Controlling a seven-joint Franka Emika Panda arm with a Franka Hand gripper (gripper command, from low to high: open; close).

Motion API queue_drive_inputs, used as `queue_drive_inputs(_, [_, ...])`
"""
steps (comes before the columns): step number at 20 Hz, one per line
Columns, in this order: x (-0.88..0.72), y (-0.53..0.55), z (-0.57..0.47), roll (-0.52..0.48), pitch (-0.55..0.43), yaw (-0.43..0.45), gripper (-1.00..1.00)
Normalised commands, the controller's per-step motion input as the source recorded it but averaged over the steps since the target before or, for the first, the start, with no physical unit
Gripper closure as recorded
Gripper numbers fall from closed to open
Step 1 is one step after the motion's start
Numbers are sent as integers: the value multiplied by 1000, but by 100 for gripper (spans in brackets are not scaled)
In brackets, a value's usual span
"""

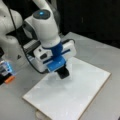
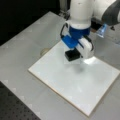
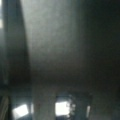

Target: Erasing curve lines

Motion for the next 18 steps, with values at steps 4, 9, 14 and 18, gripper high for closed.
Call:
queue_drive_inputs(4, [344, -319, 201, -177, 283, 451, 100])
queue_drive_inputs(9, [328, -374, 237, -141, 260, 391, 100])
queue_drive_inputs(14, [350, -462, 247, -80, 292, 408, 100])
queue_drive_inputs(18, [365, -435, 179, -20, 320, 371, 100])
